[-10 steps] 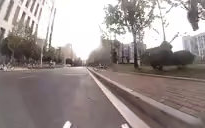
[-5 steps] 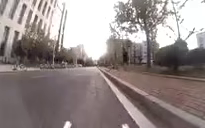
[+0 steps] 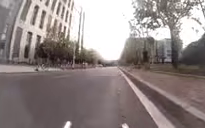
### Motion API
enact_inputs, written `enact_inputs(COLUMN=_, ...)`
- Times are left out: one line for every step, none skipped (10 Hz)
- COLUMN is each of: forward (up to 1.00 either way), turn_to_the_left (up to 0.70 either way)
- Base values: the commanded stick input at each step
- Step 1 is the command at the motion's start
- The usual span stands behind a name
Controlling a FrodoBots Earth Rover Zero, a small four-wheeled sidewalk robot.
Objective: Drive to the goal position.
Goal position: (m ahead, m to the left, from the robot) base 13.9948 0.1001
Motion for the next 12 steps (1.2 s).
enact_inputs(forward=0.95, turn_to_the_left=-0.36)
enact_inputs(forward=0.95, turn_to_the_left=-0.36)
enact_inputs(forward=0.95, turn_to_the_left=-0.36)
enact_inputs(forward=0.95, turn_to_the_left=-0.36)
enact_inputs(forward=0.95, turn_to_the_left=-0.36)
enact_inputs(forward=0.95, turn_to_the_left=-0.35)
enact_inputs(forward=0.95, turn_to_the_left=-0.35)
enact_inputs(forward=0.95, turn_to_the_left=-0.35)
enact_inputs(forward=0.95, turn_to_the_left=-0.31)
enact_inputs(forward=0.95, turn_to_the_left=-0.1)
enact_inputs(forward=0.95, turn_to_the_left=0.0)
enact_inputs(forward=0.96, turn_to_the_left=0.0)
